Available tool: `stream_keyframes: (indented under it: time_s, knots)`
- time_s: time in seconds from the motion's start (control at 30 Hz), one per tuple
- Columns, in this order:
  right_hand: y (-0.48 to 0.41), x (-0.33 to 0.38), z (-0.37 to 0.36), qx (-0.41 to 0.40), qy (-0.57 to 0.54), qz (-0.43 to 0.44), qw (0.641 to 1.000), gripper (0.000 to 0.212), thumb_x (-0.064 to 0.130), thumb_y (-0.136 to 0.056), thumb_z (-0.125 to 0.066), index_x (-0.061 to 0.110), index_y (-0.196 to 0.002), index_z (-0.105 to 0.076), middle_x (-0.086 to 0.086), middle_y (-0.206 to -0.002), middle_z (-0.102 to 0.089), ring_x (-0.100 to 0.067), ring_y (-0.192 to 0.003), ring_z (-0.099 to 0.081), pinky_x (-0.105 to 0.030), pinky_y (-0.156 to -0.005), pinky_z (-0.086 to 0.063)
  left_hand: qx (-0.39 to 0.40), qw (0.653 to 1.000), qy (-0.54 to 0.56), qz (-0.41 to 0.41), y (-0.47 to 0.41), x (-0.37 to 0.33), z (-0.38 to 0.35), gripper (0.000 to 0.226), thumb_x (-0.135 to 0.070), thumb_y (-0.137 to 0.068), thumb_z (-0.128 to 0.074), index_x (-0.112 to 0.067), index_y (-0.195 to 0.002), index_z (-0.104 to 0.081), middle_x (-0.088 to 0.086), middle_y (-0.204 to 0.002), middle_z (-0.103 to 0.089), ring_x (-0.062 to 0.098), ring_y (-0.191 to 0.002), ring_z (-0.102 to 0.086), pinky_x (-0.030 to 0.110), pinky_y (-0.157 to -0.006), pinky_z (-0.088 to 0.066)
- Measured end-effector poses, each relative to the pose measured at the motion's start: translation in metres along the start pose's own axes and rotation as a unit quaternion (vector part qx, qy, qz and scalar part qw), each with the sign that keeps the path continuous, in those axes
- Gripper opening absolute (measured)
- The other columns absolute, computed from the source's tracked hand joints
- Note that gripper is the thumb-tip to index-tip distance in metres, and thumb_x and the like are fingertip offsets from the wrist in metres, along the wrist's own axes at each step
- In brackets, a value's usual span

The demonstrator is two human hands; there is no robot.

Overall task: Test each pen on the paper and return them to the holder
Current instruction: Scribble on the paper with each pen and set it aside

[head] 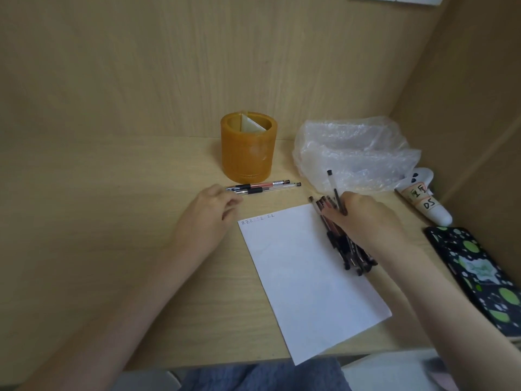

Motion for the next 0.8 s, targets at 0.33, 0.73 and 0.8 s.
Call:
stream_keyframes:
  time_s: [0.33, 0.73, 0.8]
  knots:
    - [0.009, 0.0, 0.012, -0.103, 0.002, 0.008, 0.995, 0.039, 0.052, -0.093, -0.048, 0.013, -0.094, -0.053, -0.008, -0.09, -0.065, -0.032, -0.08, -0.059, -0.032, -0.062, -0.037, -0.015, 0.994, -0.098, -0.045, -0.027, -0.001, -0.011, 0.025, -0.015, -0.088, -0.059, -0.01, -0.112, -0.063, 0.01, -0.108, -0.06, 0.027, -0.103, -0.05, 0.035, -0.086, -0.039]
    - [0.023, 0.061, -0.019, -0.003, -0.286, 0.096, 0.954, 0.033, 0.039, -0.093, -0.055, 0.009, -0.081, -0.063, 0.003, -0.052, -0.049, -0.004, -0.041, -0.038, -0.017, -0.044, -0.028, -0.043, 0.998, -0.034, -0.033, -0.017, -0.002, -0.005, 0.017, -0.017, -0.09, -0.057, -0.01, -0.101, -0.067, 0.002, -0.099, -0.054, 0.015, -0.087, -0.055, 0.019, -0.075, -0.04]
    - [0.024, 0.067, -0.03, 0.067, -0.421, 0.055, 0.903, 0.035, 0.045, -0.091, -0.056, 0.011, -0.092, -0.062, 0.002, -0.056, -0.056, -0.001, -0.04, -0.041, -0.013, -0.044, -0.032, -0.047, 0.997, 0.06, -0.011, -0.01, -0.007, 0.002, 0.014, -0.016, -0.089, -0.058, -0.01, -0.097, -0.068, -0.004, -0.095, -0.051, 0.004, -0.079, -0.055, 0.007, -0.073, -0.038]
Point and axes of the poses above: each hand's wrist, its own y-axis away from the middle knuckle, its own z-axis out of the back of the hand, x = y × z, the point moved 7 cm from there along -y, towards the middle knuckle
